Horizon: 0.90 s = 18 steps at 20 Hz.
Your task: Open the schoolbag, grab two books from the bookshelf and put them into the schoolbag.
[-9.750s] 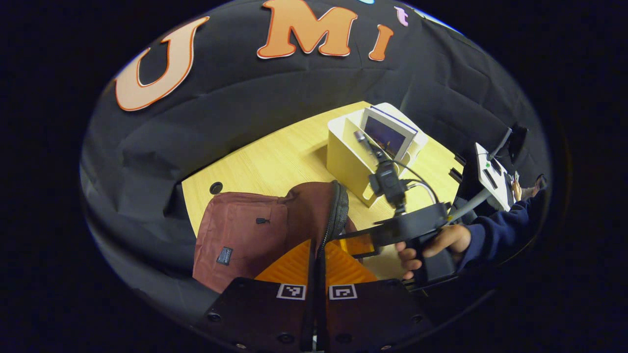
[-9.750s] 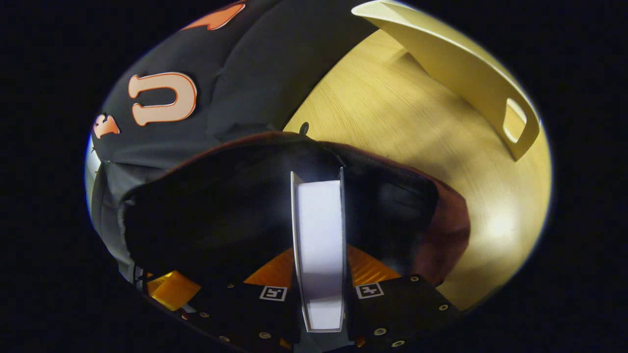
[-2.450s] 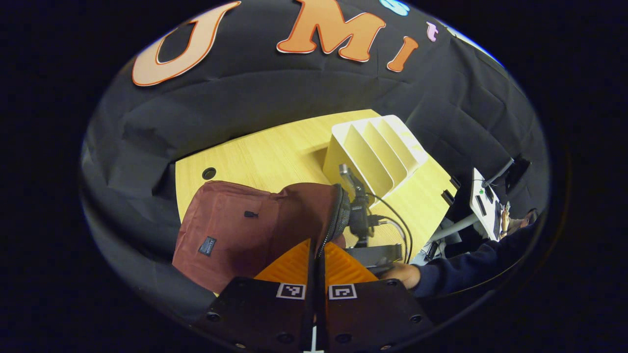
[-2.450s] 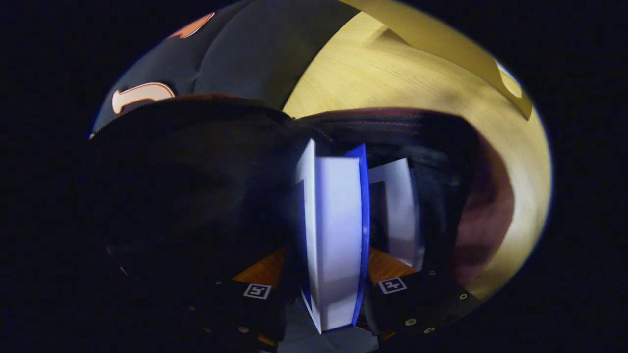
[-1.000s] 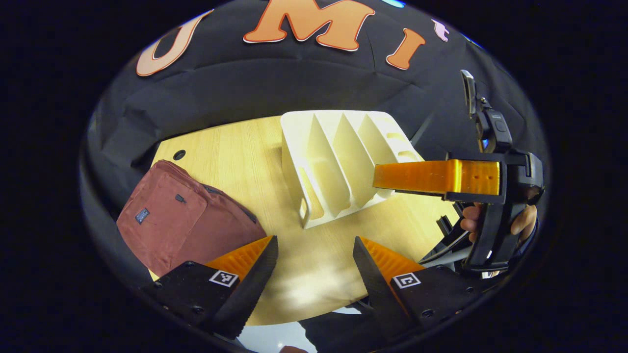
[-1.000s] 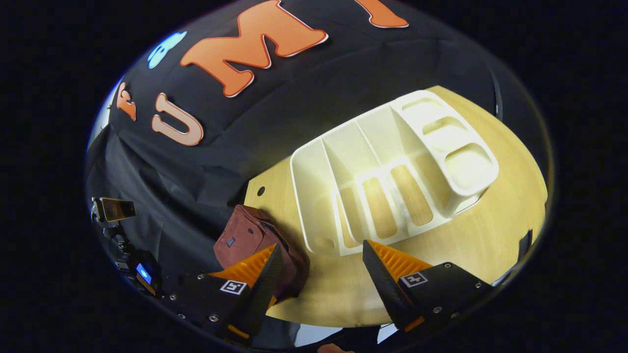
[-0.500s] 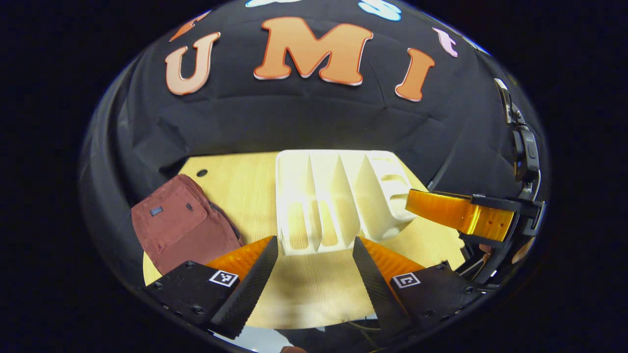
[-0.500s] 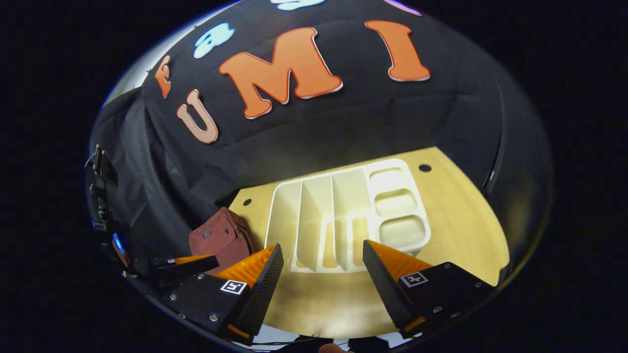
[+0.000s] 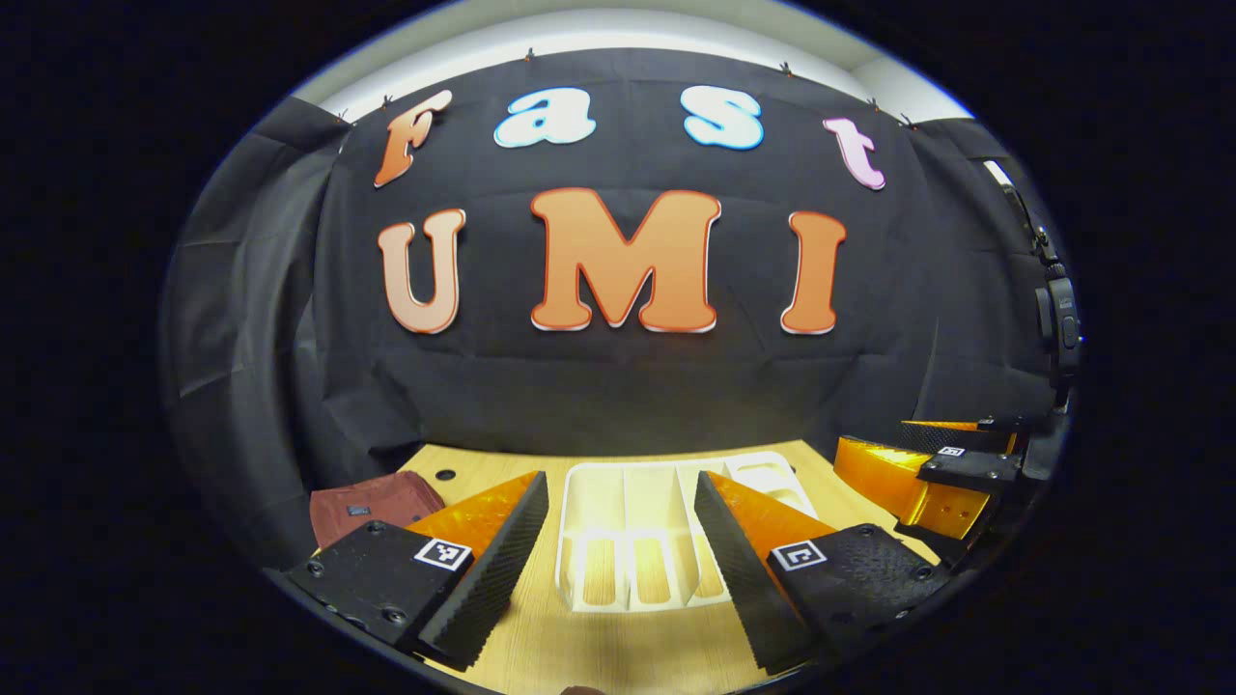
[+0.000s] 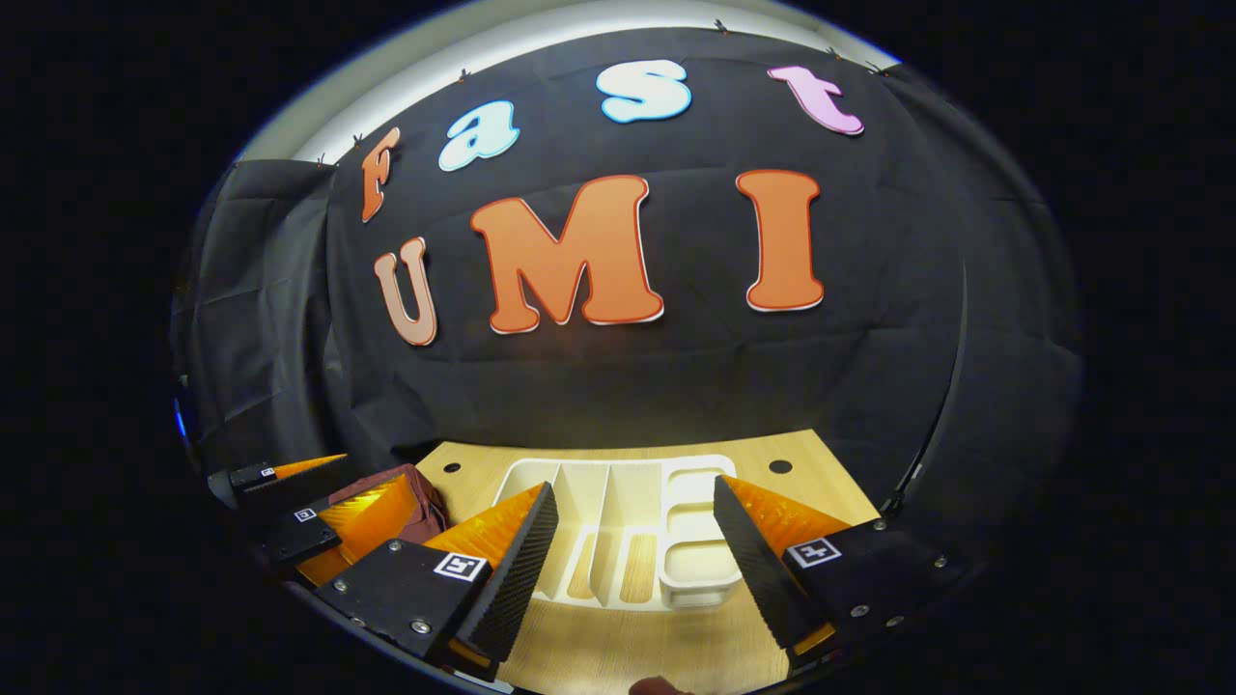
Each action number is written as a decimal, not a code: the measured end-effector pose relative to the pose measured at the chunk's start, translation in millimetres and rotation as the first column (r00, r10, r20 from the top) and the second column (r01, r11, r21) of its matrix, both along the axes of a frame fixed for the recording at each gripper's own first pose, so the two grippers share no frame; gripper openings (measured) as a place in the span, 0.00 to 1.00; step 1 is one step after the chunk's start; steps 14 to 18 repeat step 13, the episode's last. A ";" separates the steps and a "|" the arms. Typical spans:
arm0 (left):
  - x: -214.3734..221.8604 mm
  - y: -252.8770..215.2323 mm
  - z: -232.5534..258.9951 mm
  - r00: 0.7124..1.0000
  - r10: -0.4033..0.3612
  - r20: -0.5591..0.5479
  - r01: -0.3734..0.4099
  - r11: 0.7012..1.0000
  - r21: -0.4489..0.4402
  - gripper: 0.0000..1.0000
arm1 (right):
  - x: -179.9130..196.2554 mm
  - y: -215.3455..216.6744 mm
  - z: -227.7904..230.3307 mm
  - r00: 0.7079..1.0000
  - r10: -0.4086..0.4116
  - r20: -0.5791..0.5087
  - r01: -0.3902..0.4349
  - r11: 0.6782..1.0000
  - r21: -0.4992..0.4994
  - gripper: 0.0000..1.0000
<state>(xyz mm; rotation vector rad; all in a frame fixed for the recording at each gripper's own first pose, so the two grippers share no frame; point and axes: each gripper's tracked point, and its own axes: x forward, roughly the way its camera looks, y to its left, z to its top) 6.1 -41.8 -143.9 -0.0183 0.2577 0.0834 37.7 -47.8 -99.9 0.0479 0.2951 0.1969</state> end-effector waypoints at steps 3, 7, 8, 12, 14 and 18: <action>1.7 2.9 5.3 0.998 0.025 0.051 -0.024 1.000 -0.015 0.97 | -0.3 -1.5 4.0 0.999 0.004 0.041 -0.004 1.000 -0.004 0.97; 7.5 -1.1 8.5 0.993 0.034 0.116 -0.032 0.999 -0.021 0.97 | 1.2 3.6 3.2 0.997 0.008 0.083 -0.007 1.000 -0.014 0.97; 7.9 0.6 10.8 0.991 0.041 0.124 -0.039 0.999 -0.018 0.97 | 0.3 6.7 -1.8 0.998 0.013 0.069 -0.013 1.000 -0.003 0.97; 8.0 3.6 12.5 0.988 0.056 0.142 -0.056 0.998 -0.005 0.96 | -5.4 12.9 -13.4 0.998 0.025 0.054 -0.024 0.999 -0.022 0.97; 6.7 3.3 12.3 0.988 0.054 0.142 -0.054 0.999 -0.005 0.95 | -5.9 16.6 -14.0 0.998 0.028 0.053 -0.027 0.999 -0.023 0.97; 6.7 3.3 12.3 0.988 0.054 0.142 -0.054 0.999 -0.005 0.95 | -5.9 16.6 -14.0 0.998 0.028 0.053 -0.027 0.999 -0.023 0.97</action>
